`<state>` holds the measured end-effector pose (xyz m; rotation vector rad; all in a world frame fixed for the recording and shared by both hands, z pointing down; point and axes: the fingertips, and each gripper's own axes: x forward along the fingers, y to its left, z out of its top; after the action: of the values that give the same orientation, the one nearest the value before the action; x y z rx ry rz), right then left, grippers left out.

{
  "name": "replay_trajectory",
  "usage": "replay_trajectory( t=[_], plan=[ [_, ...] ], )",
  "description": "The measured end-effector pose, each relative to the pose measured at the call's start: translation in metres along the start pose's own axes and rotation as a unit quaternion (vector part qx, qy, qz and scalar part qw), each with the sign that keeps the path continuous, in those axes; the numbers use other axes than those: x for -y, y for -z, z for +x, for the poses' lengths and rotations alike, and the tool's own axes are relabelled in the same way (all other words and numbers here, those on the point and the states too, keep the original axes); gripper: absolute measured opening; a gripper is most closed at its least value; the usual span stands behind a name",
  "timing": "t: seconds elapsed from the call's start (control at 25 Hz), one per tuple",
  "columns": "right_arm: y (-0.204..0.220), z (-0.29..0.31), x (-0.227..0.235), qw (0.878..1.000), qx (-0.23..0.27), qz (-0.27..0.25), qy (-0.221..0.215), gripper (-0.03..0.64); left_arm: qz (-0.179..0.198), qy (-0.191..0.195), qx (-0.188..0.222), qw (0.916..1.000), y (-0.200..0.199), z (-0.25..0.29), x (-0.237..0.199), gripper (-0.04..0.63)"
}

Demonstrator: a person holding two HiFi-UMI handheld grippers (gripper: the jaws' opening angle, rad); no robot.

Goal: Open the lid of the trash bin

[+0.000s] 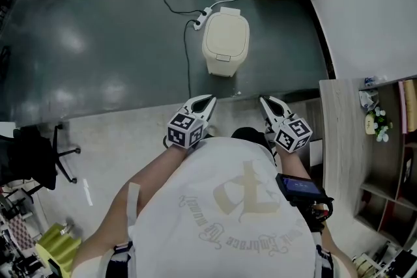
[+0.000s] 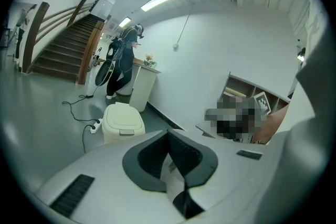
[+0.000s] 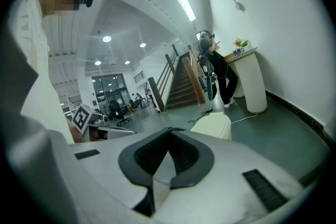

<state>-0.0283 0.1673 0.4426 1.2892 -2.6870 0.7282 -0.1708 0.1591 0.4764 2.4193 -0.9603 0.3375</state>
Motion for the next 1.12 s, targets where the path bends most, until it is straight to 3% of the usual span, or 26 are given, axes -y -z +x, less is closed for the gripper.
replay_trajectory(
  t=[0.64,1.12],
  plan=[
    [-0.008,0.012,0.003,0.999,0.02,0.009,-0.026,0.003,-0.011,-0.024,-0.002,0.9997,0.003,-0.004,-0.009,0.014],
    [-0.019,0.039,0.032,0.998,-0.001,-0.001,-0.058,0.003,-0.024,-0.051,-0.006,0.9984,-0.012,0.023,-0.02,0.014]
  ],
)
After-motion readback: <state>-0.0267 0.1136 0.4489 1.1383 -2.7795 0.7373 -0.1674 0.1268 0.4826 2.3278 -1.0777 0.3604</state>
